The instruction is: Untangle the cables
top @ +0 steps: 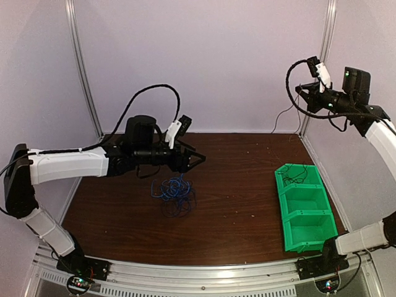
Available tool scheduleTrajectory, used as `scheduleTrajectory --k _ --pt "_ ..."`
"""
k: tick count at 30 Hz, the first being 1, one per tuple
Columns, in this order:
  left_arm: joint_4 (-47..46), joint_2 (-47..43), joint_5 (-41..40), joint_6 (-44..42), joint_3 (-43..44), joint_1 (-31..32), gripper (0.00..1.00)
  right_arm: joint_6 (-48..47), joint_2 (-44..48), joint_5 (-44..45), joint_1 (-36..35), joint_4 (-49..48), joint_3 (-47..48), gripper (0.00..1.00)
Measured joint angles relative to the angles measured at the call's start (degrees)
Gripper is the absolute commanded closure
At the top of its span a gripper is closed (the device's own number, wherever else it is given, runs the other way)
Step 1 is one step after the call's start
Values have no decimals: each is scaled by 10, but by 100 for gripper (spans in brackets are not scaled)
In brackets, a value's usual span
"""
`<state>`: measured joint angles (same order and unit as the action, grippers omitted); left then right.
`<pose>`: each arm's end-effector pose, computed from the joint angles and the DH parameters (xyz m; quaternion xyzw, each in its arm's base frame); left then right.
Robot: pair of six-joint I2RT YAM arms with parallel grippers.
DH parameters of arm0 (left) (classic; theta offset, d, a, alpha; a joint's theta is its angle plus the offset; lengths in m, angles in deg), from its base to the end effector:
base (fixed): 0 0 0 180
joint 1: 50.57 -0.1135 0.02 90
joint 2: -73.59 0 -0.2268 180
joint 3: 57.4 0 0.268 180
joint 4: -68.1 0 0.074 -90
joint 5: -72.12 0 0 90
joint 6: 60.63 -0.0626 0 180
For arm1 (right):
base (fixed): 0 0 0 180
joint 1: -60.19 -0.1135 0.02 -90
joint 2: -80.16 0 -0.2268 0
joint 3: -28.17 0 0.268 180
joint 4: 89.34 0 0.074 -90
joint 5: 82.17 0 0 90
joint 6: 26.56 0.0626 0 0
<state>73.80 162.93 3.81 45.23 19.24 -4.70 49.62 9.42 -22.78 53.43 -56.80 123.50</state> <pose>0.2649 -0.3063 0.2396 0.3125 0.7409 -0.4257 0.4149 0.3096 0.0688 0.4214 -0.3005 0.6850 0.1598 0.6442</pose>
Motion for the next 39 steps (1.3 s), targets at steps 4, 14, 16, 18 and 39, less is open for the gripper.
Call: scheduleTrajectory --k 4,14,16,18,39 --pt "-8 -10 -13 -2 -12 0 32 -19 21 -1 51 21 -33 100" --pt "-22 -14 -23 -4 -31 0 32 -56 45 -25 169 46 -112 100" --pt "-22 -14 -24 -4 -32 0 32 -62 43 -31 186 45 -127 100" --pt "-22 -14 -24 -4 -33 0 32 -69 38 -37 200 43 -139 100" --pt "-21 -14 -40 -5 -43 0 32 -102 -83 -73 211 -15 -299 100"
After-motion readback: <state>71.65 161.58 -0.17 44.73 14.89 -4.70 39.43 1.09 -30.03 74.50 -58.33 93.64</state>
